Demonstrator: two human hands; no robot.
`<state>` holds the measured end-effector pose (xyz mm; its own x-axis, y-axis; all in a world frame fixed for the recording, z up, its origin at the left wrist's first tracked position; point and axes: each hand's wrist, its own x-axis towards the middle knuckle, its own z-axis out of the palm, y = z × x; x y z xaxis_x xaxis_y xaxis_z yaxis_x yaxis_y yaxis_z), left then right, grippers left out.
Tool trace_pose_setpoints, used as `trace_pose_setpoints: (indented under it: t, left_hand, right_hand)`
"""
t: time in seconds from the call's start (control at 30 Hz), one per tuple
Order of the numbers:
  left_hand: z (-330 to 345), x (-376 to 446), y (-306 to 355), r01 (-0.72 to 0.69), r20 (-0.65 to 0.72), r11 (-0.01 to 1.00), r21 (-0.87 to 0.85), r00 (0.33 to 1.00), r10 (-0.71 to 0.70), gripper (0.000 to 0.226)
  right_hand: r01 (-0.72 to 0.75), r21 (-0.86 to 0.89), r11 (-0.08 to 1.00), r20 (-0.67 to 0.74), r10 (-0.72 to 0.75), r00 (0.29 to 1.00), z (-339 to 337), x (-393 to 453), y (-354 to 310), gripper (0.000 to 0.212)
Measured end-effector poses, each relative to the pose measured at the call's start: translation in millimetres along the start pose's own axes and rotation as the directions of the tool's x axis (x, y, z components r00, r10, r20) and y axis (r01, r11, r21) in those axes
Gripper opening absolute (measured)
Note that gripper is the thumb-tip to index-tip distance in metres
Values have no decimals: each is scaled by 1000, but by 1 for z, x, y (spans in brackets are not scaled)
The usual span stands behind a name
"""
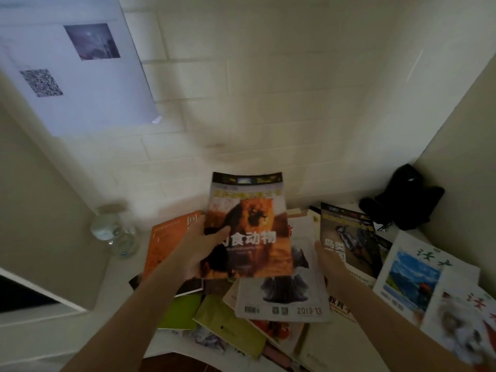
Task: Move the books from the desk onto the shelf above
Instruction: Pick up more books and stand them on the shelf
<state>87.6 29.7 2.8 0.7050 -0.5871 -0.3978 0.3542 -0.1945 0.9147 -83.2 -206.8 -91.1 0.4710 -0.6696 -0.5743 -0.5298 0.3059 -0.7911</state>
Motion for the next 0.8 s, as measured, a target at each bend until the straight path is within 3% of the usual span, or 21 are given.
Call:
trace_pose_setpoints:
  t: [0.07,0.1,0.17,0.23,0.33,0.43,0.53,0.63,0.73,0.8]
  left_hand:
    - [36,4,-29,74,34,994,86,996,-77,38]
    - [48,8,-47,76,12,970,230,997,-81,41]
    - [58,18,-78,61,-105,784,618,994,5,50]
    - [56,21,-90,66,-159,654,754,984,84,65]
    - [52,23,-87,88,-128,735,672,992,-3,83]
    - [53,30,-83,58,-51,873,484,998,-38,70]
    - [53,29,-71,73,-11,988,139,997,-72,58]
    - [53,25,-45,-131,-5,991,23,991,132,48]
    - [57,14,-17,-381,19,919,101,924,382,52]
    - [59,7,-18,-428,79,888,168,904,421,58]
  right_hand:
    - [-64,113,991,108,52,993,-6,0,1,59]
    - [-90,156,984,163,64,985,-7,-9,-4,56]
    - [-79,138,987,239,44,970,-9,-17,-10,36]
    - [21,34,999,245,-29,969,-8,-18,-9,23]
    - [135,-45,990,182,-125,975,-6,-21,-2,31]
    - [254,85,963,143,-264,954,-7,-35,0,43]
    - [444,120,888,141,-458,877,-11,-51,-14,43]
    - [622,29,782,117,-621,775,-11,-55,-36,43]
    - [714,-32,700,167,-701,694,-12,-58,-51,52]
    - [722,-74,688,181,-703,688,-11,-55,-44,59]
